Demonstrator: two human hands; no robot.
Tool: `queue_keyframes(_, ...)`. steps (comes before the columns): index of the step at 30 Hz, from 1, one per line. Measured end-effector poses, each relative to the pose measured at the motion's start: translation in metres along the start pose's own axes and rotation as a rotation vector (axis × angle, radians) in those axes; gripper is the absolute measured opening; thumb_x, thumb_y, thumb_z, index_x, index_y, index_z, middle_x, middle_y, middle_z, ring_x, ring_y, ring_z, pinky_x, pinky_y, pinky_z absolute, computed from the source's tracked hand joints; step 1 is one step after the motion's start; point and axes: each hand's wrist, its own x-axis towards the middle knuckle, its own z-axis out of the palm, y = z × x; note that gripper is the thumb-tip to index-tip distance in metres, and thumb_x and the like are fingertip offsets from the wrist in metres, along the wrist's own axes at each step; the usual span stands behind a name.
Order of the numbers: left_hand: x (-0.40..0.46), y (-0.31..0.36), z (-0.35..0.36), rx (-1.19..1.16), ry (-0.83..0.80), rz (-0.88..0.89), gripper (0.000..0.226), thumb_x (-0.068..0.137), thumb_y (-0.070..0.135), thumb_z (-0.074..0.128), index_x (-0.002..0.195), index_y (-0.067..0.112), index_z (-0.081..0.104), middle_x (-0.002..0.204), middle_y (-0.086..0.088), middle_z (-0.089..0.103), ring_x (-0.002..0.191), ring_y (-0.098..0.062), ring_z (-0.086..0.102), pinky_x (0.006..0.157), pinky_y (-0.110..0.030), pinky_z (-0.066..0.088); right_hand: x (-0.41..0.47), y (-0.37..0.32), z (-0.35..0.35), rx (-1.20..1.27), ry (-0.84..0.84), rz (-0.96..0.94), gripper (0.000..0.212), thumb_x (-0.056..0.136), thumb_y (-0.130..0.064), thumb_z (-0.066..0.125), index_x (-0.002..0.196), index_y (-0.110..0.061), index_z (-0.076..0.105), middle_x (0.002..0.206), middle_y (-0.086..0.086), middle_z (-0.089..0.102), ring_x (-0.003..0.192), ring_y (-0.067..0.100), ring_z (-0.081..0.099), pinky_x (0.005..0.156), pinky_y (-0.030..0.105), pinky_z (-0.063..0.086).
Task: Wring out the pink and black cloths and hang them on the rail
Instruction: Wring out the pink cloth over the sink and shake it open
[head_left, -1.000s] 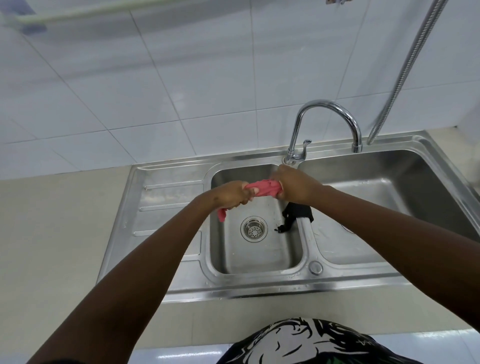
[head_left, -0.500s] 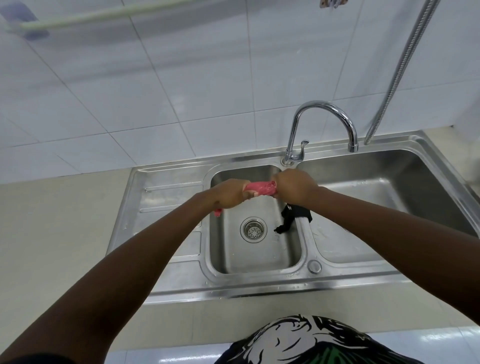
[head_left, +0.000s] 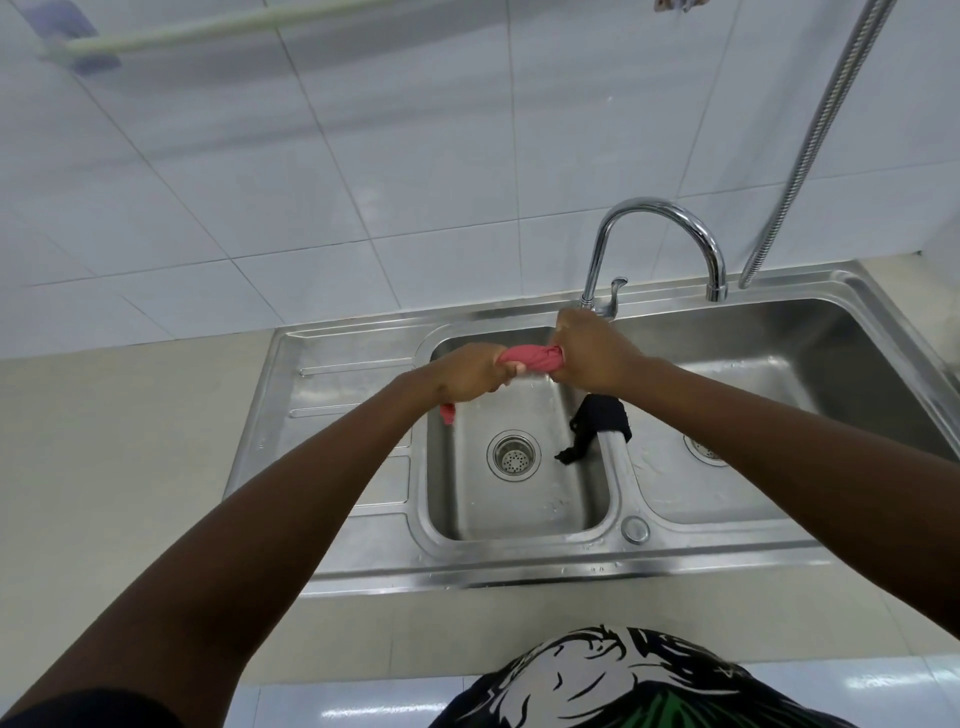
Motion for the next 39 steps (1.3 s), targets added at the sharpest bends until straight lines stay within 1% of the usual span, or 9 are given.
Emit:
queue_keyframes(5,0.0,-0.001,-0.022,-0.522,-0.333,-0.213,0.029,0.098,0.04,0.045,0.091,0.013,0.055,0.056,0.008,0.034,0.043,-0.005,0.021,0.037,-0.016,0.019,-0.008,0.001,0.003,-0.078,0.166,-0.11,0.028,0.084,-0.02,0.062,0.11,-0.011,0.055,0.098,0.01,0.066,0.092,0.032,0.06,0.074,0.041,0.052)
queue_keyframes(9,0.0,-0.003,-0.027,-0.747,-0.432,-0.204,0.015,0.099,0.018,0.046,0.1,0.007,0.056,0.061,0.005,0.038,0.047,-0.005,0.023,0.039,-0.015,0.023,-0.004,0.002,0.005,-0.033,0.062,-0.03,0.021,0.085,-0.002,0.047,0.105,-0.008,0.051,0.097,0.013,0.063,0.089,0.033,0.061,0.073,0.043,0.051)
queue_keyframes(14,-0.007,-0.002,-0.023,-0.101,-0.195,-0.094,0.025,0.096,0.037,0.046,0.105,0.014,0.051,0.077,0.001,0.051,0.053,-0.012,0.051,0.042,-0.028,0.049,-0.001,0.004,0.003,0.027,-0.037,0.021,0.027,0.086,-0.035,0.059,0.097,-0.01,0.057,0.092,0.01,0.068,0.089,0.029,0.064,0.068,0.032,0.043)
queue_keyframes(17,-0.007,-0.003,-0.011,0.267,-0.047,0.04,0.036,0.099,0.041,0.04,0.119,0.015,0.053,0.103,-0.006,0.066,0.091,-0.025,0.064,0.077,-0.043,0.055,0.0,0.001,0.003,0.039,-0.114,0.052,0.025,0.081,-0.039,0.06,0.076,-0.016,0.054,0.073,0.002,0.058,0.082,0.026,0.061,0.066,0.029,0.04)
queue_keyframes(19,-0.006,-0.006,-0.004,0.345,0.081,0.12,0.032,0.1,0.038,0.039,0.113,0.014,0.056,0.103,-0.008,0.068,0.09,-0.023,0.06,0.081,-0.037,0.047,0.001,-0.001,0.003,0.136,-0.168,0.098,0.028,0.08,-0.035,0.06,0.062,-0.018,0.047,0.061,-0.004,0.047,0.073,0.023,0.057,0.064,0.029,0.039)
queue_keyframes(26,-0.008,-0.014,0.006,0.47,0.453,0.303,0.015,0.093,0.025,0.043,0.101,0.02,0.055,0.08,-0.004,0.069,0.061,-0.022,0.054,0.054,-0.028,0.038,0.001,-0.005,-0.002,0.538,-0.232,0.22,0.032,0.074,-0.02,0.063,0.047,-0.02,0.047,0.046,-0.008,0.044,0.046,0.01,0.042,0.05,0.025,0.033)
queue_keyframes(32,-0.005,-0.013,0.013,0.512,0.597,0.386,0.006,0.085,0.01,0.051,0.089,0.013,0.054,0.065,-0.004,0.063,0.049,-0.023,0.049,0.047,-0.024,0.029,-0.004,-0.006,0.004,0.883,-0.291,0.349,0.019,0.069,-0.017,0.064,0.06,-0.017,0.047,0.044,-0.003,0.04,0.038,0.012,0.032,0.04,0.019,0.026)
queue_keyframes(37,-0.001,-0.011,0.012,0.341,0.362,0.24,0.013,0.095,0.028,0.045,0.102,0.017,0.049,0.086,-0.005,0.067,0.074,-0.027,0.061,0.061,-0.034,0.045,-0.013,0.002,0.003,0.774,-0.285,0.218,0.021,0.079,-0.03,0.067,0.078,-0.013,0.056,0.07,0.008,0.056,0.063,0.021,0.052,0.06,0.031,0.041)
queue_keyframes(39,-0.003,-0.01,0.009,0.066,0.2,0.105,0.018,0.096,0.04,0.046,0.102,0.023,0.043,0.084,0.002,0.061,0.072,-0.021,0.058,0.054,-0.031,0.046,-0.018,0.007,-0.003,0.708,-0.349,0.161,0.047,0.08,-0.055,0.062,0.104,-0.015,0.058,0.094,0.01,0.062,0.086,0.023,0.059,0.079,0.037,0.048)
